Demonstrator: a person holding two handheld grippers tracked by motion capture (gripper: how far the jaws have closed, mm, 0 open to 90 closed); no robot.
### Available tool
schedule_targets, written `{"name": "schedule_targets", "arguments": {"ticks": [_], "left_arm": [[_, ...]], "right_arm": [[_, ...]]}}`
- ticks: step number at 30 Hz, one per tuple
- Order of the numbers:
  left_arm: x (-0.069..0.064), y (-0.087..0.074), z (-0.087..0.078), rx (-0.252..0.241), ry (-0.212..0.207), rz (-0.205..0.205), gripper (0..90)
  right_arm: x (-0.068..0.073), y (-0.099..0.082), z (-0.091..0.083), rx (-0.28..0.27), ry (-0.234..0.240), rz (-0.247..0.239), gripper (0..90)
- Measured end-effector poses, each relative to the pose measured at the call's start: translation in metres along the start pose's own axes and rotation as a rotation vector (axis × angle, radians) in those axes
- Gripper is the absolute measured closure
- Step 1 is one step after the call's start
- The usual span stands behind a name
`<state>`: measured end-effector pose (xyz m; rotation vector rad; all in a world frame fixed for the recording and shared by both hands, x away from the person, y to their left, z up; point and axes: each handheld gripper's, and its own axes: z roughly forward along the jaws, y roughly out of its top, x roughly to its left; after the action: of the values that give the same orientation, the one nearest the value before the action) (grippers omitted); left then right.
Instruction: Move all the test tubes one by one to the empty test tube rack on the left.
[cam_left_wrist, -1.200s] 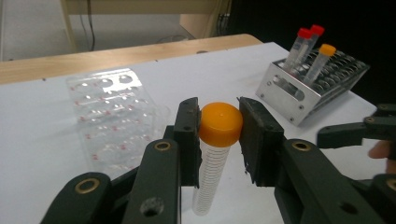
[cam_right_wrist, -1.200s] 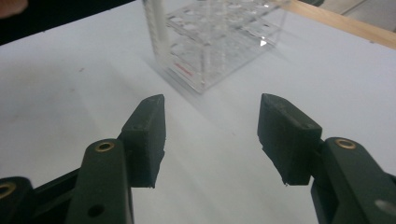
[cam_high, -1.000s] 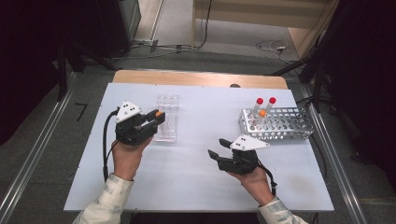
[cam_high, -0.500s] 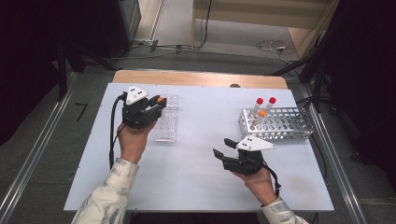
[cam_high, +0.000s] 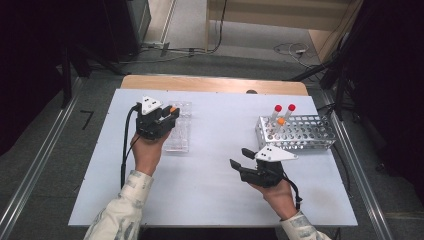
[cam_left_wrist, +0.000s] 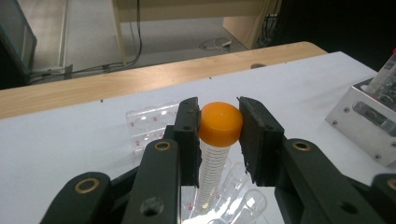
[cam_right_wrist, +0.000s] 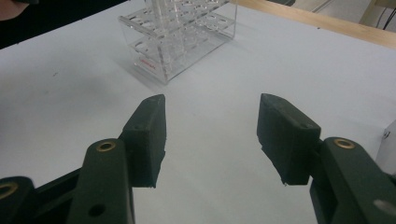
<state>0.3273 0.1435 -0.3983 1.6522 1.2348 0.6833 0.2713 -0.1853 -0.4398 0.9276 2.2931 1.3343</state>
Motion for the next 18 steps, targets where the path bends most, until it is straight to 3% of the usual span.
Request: {"name": "schedule_targets", "arguments": {"ticks": [13,18], "left_arm": [[-0.001,-0.022,0.012,0.058,0.015,-0.003,66.8],[-0.001,-0.020,0.008,0.041,0.011,-0.020,63.0]], "right_arm": [[0.000,-0.001,0.001,0.008,-0.001,-0.002,40.7],[-0.001,-0.001,0.000,0.003,-0.011,-0.001,40.4]]}}
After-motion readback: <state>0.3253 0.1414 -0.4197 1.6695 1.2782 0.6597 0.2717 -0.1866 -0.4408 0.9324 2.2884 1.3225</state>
